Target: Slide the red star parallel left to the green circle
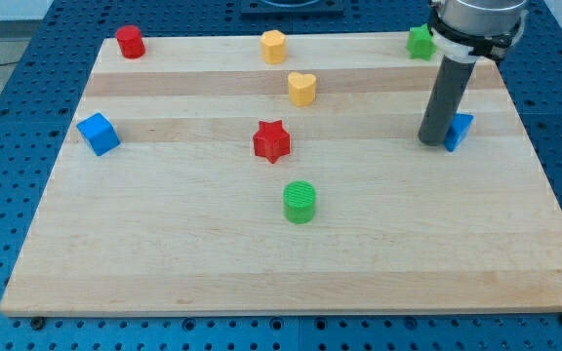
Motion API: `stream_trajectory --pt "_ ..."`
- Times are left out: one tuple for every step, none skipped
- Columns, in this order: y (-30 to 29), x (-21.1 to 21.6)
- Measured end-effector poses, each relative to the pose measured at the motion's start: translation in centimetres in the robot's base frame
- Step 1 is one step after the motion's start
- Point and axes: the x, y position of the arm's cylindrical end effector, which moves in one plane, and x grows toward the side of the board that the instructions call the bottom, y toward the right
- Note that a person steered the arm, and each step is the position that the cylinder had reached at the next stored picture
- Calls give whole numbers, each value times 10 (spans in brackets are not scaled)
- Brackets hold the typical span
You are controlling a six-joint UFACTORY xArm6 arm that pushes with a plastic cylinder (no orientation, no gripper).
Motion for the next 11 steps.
stream_trajectory --pt "-13 0" --pt "-62 0" --pt "-118 0" --pt "-175 0" --pt "-218 0" --pt "-246 0" --pt "-278 5" --pt "-312 18" --pt "-326 37" --pt "-324 48" --pt "-314 59"
